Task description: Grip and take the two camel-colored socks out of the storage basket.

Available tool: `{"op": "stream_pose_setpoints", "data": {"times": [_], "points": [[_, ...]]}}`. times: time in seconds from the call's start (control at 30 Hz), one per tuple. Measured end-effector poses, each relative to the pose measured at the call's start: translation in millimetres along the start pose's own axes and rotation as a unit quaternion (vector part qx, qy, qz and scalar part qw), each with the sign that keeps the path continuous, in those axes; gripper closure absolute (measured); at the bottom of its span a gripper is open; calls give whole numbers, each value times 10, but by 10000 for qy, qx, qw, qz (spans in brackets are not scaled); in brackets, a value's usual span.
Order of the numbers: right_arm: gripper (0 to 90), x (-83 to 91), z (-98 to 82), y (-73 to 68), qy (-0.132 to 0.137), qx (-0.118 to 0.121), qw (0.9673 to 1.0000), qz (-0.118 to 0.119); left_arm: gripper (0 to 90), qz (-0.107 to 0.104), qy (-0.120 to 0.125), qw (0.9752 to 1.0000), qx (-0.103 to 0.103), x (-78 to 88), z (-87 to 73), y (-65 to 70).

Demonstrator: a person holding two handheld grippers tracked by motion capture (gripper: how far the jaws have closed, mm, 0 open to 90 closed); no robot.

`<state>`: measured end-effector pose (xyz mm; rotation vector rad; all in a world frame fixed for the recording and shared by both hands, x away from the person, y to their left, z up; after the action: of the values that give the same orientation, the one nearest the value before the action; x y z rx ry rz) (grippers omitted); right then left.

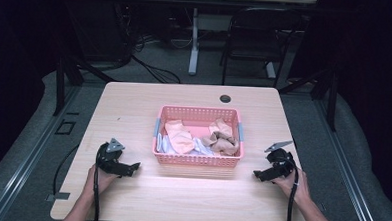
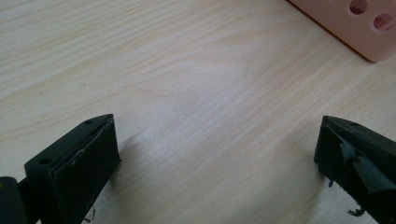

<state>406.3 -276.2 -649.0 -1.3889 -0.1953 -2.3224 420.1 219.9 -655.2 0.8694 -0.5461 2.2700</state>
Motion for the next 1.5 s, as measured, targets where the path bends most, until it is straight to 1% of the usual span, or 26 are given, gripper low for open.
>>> {"op": "stream_pose_setpoints", "data": {"times": [0.07, 0.1, 0.13, 0.17, 0.27, 0.33, 0.37, 0.4, 0.47, 0.67, 0.73, 0.77, 0.83, 0.9, 0.93, 1.0, 1.03, 1.07, 1.1, 1.17, 1.3, 1.33, 1.37, 1.4, 1.43, 1.5], "points": [[0, 3, 12, 3, -33, 114, 9999, -43, 0, -14, -9, 10000, -14, -3, 1, -2], [0, 3, 12, 3, -33, 114, 9999, -43, 0, -14, -9, 10000, -14, -3, 1, -2], [0, 13, 4, 12, -136, 62, 9999, -70, 0, -13, -13, 10000, -19, -3, 1, -3], [0, 21, -7, 21, -207, 79, 9997, -94, 0, -4, -11, 10000, -11, -3, 1, -3], [0, 77, -1, 11, -258, 71, 9996, -69, 0, -4, -17, 10000, -18, -2, 0, -4], [0, 104, 19, 6, -222, 44, 9997, -87, 0, -5, -16, 10000, -19, -2, 0, -4], [0, 164, 72, -21, -116, -15, 9999, -13, 0, -2, 1, 10000, -17, -3, 0, -4], [0, 214, 97, -17, -128, 29, 9999, -57, 0, 1, 2, 10000, -21, -2, 0, -5], [0, 274, 142, -44, -56, -3, 10000, 24, 0, -2, 2, 10000, -24, -2, -1, -4], [0, 352, 189, -88, -130, 76, 9999, 20, 0, 19, 7, 10000, -14, -4, 1, -5], [0, 390, 230, -114, -69, 89, 9999, 30, 0, 25, 9, 10000, -10, -4, 1, -5], [0, 443, 276, -137, -25, 133, 9999, 60, 0, 22, 10, 10000, -17, -3, 0, -5], [0, 466, 302, -150, 20, 159, 9998, 76, 0, 20, 4, 10000, -8, -3, -1, -2], [0, 530, 366, -197, 83, 164, 9997, 142, 0, 26, 2, 10000, -4, -2, -1, -2], [0, 553, 389, -223, 103, 169, 9995, 231, 0, 29, 3, 10000, -1, -2, -1, -1], [0, 602, 436, -249, 157, 167, 9994, 247, 0, 31, 0, 10000, -1, -2, -2, -1], [0, 630, 469, -265, 268, 194, 9990, 302, 0, 34, 1, 10000, 1, -1, -2, -1], [0, 665, 497, -278, 349, 167, 9987, 335, 0, 34, 1, 10000, 1, -1, -2, -1], [0, 694, 514, -285, 346, 142, 9987, 334, 0, 33, 1, 10000, 2, -1, -2, -1], [0, 740, 566, -296, 435, 151, 9983, 367, 0, 37, 3, 10000, 1, 0, -2, -1], [0, 772, 643, -338, 489, 214, 9978, 403, 0, 36, 4, 10000, 0, -1, -2, -1], [0, 782, 664, -351, 450, 242, 9979, 406, 0, 36, 4, 10000, 0, -1, -2, -1], [0, 803, 730, -380, 550, 238, 9974, 404, 0, 37, 4, 10000, 1, 0, -2, -1], [0, 803, 730, -380, 550, 238, 9974, 404, 0, 37, 4, 10000, 1, 0, -2, -1], [0, 822, 795, -410, 539, 310, 9972, 417, 0, 35, 3, 10000, -1, 0, -2, -1], [0, 826, 847, -443, 516, 342, 9972, 425, 0, 39, 2, 10000, -7, 0, -2, -2]]}}
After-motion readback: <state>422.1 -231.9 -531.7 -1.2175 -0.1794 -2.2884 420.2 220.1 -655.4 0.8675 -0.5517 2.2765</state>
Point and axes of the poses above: each handheld gripper's, and its own axes: x roughly backward along the jaws, z roughly out of its top, y roughly to its right, the point moved 9 cm from there along -x, roughly forward along the jaws, and after that the axes turned 12 degrees about -x, right-handed, at the moved point
